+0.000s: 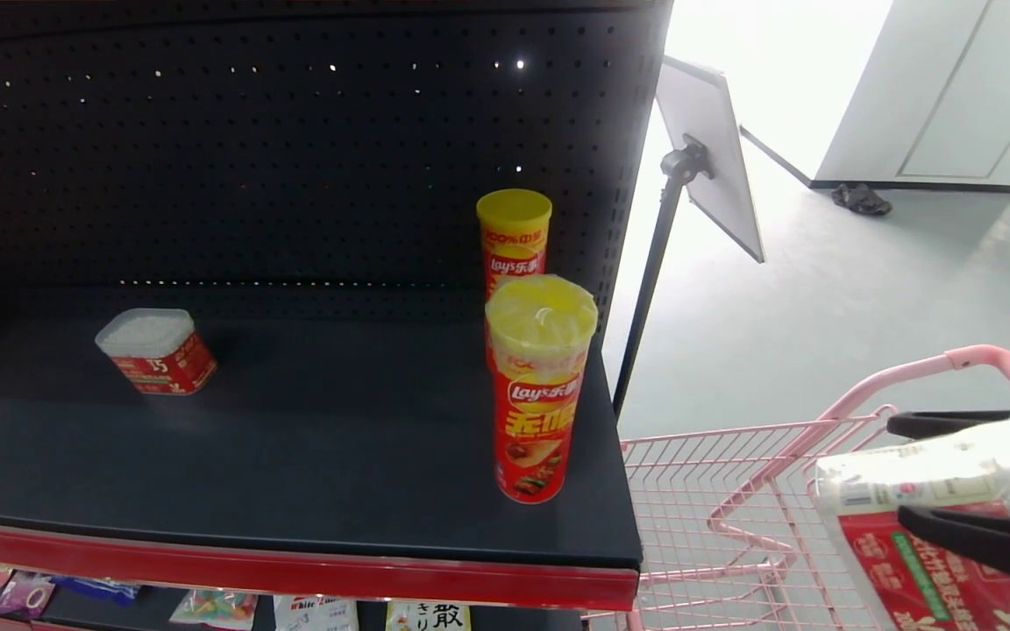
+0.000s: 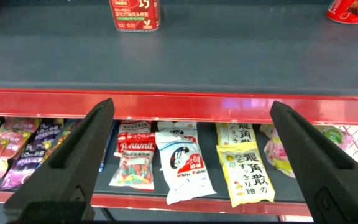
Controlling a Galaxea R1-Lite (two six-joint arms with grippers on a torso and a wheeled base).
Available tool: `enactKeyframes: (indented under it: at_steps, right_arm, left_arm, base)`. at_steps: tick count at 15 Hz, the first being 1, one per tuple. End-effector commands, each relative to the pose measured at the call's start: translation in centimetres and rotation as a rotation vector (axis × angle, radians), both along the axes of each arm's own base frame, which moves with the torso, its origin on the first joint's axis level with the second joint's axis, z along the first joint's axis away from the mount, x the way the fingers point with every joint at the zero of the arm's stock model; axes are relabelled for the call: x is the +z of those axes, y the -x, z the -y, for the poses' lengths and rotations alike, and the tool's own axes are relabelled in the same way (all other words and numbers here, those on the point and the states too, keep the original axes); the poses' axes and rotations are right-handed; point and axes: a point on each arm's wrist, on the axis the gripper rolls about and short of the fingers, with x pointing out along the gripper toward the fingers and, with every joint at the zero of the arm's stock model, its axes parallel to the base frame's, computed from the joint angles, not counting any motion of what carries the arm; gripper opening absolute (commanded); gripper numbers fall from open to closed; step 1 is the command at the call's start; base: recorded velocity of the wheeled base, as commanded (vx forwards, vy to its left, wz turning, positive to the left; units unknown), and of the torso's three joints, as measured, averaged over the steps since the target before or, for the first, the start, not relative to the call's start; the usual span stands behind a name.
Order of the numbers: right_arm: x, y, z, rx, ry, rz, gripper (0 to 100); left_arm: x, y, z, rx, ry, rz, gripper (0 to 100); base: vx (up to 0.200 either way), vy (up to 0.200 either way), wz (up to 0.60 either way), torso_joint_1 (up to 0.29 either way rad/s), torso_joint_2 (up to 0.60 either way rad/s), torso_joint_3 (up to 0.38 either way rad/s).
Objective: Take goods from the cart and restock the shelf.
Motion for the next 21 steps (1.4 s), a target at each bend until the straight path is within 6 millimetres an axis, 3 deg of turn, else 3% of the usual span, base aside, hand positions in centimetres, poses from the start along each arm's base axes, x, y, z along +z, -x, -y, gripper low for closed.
enactKeyframes:
  at_steps: [1,9,13,18,21]
  right_arm:
    - [-0.6,-0.6,-1.5,0.029,0.037,-0.03,0]
    - [-0.4,1.7,-2.4,0.041,0.068,0.035,0]
    - [-0.3,1.7,-2.5,0.042,0.07,0.042,0]
    - [-0.2,1.8,-2.5,0.05,0.067,0.047,0]
    - [-0.1,2.8,-2.9,0.126,0.059,0.058,0]
  left_arm:
    - [0.0,0.0,0.0,0.001,0.0,-0.001,100]
    - [0.0,0.0,0.0,0.001,-0.001,-0.001,100]
    - [0.0,0.0,0.0,0.001,0.0,-0.001,100]
    - [0.0,0.0,0.0,0.001,0.0,-0.001,100]
    - [0.0,0.0,0.0,0.001,0.0,-0.001,100]
  base:
    - [0.0,0.0,0.0,0.0,0.0,0.0]
    - [0.0,0.0,0.0,0.0,0.0,0.0]
    - [0.0,0.0,0.0,0.0,0.0,0.0]
    - [0.0,0.2,0.0,0.002,0.0,0.0]
    - [0.0,0.2,0.0,-0.001,0.0,0.004]
